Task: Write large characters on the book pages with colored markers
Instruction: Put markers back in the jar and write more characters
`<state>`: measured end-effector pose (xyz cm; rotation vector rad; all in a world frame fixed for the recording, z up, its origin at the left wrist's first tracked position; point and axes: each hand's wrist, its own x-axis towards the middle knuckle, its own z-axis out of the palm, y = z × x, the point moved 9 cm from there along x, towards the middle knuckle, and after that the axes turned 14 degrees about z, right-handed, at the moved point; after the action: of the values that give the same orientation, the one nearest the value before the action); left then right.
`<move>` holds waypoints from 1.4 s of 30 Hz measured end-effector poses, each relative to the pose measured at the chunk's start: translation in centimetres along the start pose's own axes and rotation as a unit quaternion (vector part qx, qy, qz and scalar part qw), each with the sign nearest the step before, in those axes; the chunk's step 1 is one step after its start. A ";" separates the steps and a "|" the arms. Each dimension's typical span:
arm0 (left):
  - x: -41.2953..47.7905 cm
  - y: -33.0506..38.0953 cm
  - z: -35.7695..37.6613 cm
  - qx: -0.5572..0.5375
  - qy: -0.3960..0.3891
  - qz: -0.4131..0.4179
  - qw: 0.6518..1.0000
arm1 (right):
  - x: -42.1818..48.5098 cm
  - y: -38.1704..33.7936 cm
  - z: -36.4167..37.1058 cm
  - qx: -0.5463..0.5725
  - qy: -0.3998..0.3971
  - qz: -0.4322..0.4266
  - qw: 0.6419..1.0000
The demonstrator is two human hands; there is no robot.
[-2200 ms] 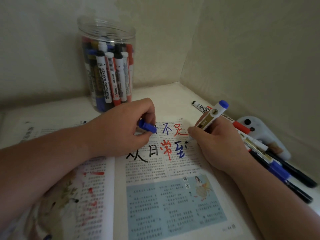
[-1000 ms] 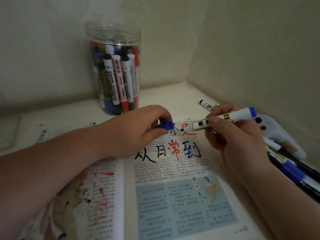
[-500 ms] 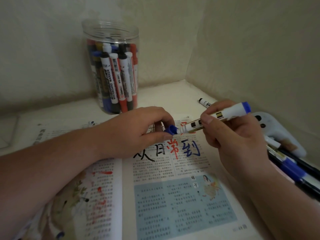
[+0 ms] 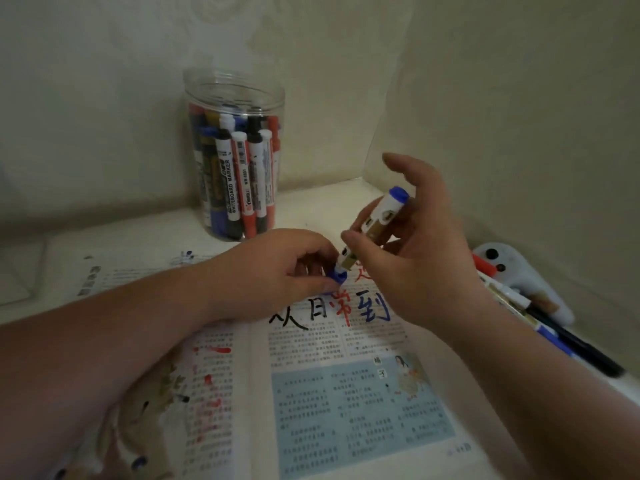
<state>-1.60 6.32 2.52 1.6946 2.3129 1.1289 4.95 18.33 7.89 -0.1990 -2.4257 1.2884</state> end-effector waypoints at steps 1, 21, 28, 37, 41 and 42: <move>0.0 -0.3 -0.1 -0.016 0.011 -0.012 1.000 | 0.3 -0.9 0.3 -0.041 -0.007 -0.017 0.999; 0.0 -1.6 -0.4 -0.044 0.051 -0.014 0.998 | 0.4 0.1 2.7 0.001 -0.040 -0.092 0.995; 0.0 -1.8 -0.3 -0.059 0.052 -0.006 0.997 | 0.2 1.1 3.5 0.026 -0.026 -0.068 0.997; -0.1 -1.6 -0.1 -0.044 0.044 -0.017 0.998 | 0.1 0.6 3.7 -0.003 -0.024 -0.048 0.999; -0.2 -0.8 -1.3 0.005 0.063 0.005 0.998 | -0.3 0.5 4.4 -0.061 -0.048 -0.034 0.996; -0.4 -0.4 -2.2 0.037 0.077 0.022 0.996 | -0.3 0.7 4.6 -0.088 -0.052 -0.030 0.994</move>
<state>-2.77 4.74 3.75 1.7508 2.4488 1.2381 3.32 15.10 4.89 -0.1077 -2.6132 1.0836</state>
